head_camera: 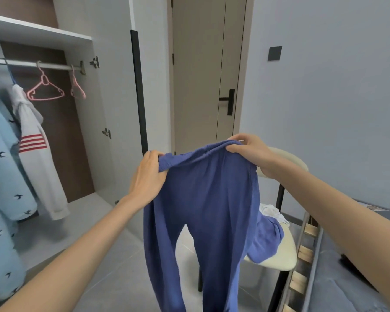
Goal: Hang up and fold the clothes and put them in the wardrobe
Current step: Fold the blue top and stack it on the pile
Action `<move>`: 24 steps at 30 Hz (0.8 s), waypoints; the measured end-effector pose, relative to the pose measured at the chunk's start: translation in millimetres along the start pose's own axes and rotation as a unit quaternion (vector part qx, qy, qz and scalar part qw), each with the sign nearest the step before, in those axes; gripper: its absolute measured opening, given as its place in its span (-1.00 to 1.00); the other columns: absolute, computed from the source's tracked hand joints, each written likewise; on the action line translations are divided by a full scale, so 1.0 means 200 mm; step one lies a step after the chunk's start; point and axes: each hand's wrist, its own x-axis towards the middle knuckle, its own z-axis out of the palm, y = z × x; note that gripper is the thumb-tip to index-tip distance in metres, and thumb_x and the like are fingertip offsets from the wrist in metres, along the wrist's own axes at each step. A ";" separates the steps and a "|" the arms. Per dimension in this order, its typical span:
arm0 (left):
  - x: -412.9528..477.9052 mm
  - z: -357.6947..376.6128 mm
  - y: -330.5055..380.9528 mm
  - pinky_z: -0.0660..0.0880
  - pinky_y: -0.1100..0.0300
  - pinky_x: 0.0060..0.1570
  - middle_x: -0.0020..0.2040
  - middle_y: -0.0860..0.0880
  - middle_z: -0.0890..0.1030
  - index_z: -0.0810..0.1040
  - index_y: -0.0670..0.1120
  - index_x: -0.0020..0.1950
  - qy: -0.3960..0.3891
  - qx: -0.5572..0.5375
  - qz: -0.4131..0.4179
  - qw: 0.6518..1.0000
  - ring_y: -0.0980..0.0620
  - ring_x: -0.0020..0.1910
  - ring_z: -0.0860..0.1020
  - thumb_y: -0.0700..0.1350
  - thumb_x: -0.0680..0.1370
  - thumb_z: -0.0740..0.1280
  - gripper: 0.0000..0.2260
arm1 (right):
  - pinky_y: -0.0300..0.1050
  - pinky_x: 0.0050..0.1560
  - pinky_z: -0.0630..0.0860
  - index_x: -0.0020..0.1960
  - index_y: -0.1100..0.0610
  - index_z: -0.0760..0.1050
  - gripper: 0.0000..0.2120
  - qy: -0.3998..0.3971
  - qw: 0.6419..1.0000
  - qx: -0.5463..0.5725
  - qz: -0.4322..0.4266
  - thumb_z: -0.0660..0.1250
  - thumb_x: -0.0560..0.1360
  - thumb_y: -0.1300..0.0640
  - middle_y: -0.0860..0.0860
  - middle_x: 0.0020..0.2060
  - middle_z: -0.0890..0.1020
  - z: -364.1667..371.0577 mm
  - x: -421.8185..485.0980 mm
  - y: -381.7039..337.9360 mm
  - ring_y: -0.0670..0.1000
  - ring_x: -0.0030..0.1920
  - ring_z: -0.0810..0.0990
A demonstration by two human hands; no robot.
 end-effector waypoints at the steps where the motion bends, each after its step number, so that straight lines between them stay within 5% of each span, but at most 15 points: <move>1: 0.01 -0.01 0.00 0.39 0.06 -0.26 -0.04 -0.07 0.53 0.46 -0.15 0.02 -0.003 -0.012 0.000 1.000 -0.08 -0.18 0.50 -0.12 0.60 0.24 -0.90 | -0.13 -0.04 0.53 0.08 0.12 0.55 -0.86 0.000 1.000 -0.008 0.003 0.29 0.55 0.18 0.01 0.00 0.60 -0.01 0.00 0.02 0.00 0.01 0.57; 5: 0.03 -0.06 0.00 0.34 0.10 -0.38 -0.35 -0.11 0.51 0.48 -0.13 -0.18 -0.024 -0.023 -0.010 0.999 -0.15 -0.38 0.45 -0.02 0.60 0.22 -0.75 | -0.06 0.00 0.57 0.00 0.13 0.60 -0.90 -0.014 0.999 -0.043 0.021 0.33 0.53 0.19 0.05 -0.06 0.65 -0.04 0.02 0.10 0.05 -0.02 0.61; 8: 0.06 -0.07 -0.05 0.34 0.10 -0.33 -0.35 -0.17 0.43 0.50 -0.26 -0.16 -0.084 -0.076 -0.025 0.993 -0.08 -0.38 0.36 -0.02 0.61 0.23 -0.68 | -0.28 -0.29 0.55 -0.15 0.11 0.65 -0.98 0.005 0.999 -0.021 0.036 0.46 0.44 0.17 0.00 -0.21 0.67 -0.03 0.02 0.15 -0.01 -0.16 0.62; 10: 0.07 -0.08 -0.09 0.27 0.27 -0.35 -0.35 -0.03 0.31 0.48 -0.28 -0.24 -0.125 -0.084 -0.018 0.988 0.06 -0.37 0.28 -0.06 0.60 0.27 -0.67 | -0.32 -0.38 0.52 -0.18 0.12 0.66 -0.92 0.029 0.998 0.026 0.055 0.54 0.37 0.15 -0.01 -0.25 0.67 -0.03 0.02 0.16 -0.03 -0.22 0.62; 14: 0.08 -0.11 -0.15 0.43 0.38 -0.10 -0.01 0.08 0.58 0.62 -0.04 0.06 -0.174 -0.139 -0.037 0.974 0.19 -0.06 0.53 -0.06 0.59 0.31 -0.87 | -0.09 -0.03 0.62 0.06 0.23 0.65 -0.69 0.020 0.978 0.176 0.112 0.55 0.36 0.15 0.12 -0.02 0.70 -0.03 0.05 0.17 0.08 0.00 0.67; 17: 0.08 -0.11 -0.15 0.45 0.51 -0.24 -0.05 0.19 0.65 0.62 0.09 0.09 -0.161 -0.243 -0.098 0.951 0.33 -0.09 0.58 -0.04 0.57 0.33 -0.87 | -0.03 0.12 0.57 0.17 0.30 0.58 -0.62 0.030 0.966 0.226 0.121 0.51 0.41 0.16 0.16 0.08 0.66 0.00 0.08 0.17 0.11 0.11 0.64; 20: 0.10 -0.12 -0.15 0.46 0.50 -0.33 -0.14 0.23 0.66 0.63 0.15 -0.03 -0.124 -0.273 -0.143 0.943 0.30 -0.17 0.60 0.01 0.52 0.39 -0.94 | -0.10 -0.02 0.58 0.07 0.24 0.60 -0.73 0.089 0.970 0.197 0.111 0.49 0.44 0.12 0.10 -0.01 0.67 0.04 0.11 0.19 0.07 0.01 0.64; 24: 0.11 -0.15 -0.17 0.47 0.48 -0.36 -0.18 0.28 0.66 0.66 0.25 -0.10 -0.196 -0.287 -0.147 0.926 0.34 -0.22 0.61 0.01 0.49 0.43 -0.90 | -0.25 -0.30 0.48 -0.20 0.04 0.54 -0.88 0.119 0.989 0.062 0.060 0.42 0.50 0.07 -0.04 -0.22 0.61 0.06 0.12 0.20 -0.07 -0.21 0.57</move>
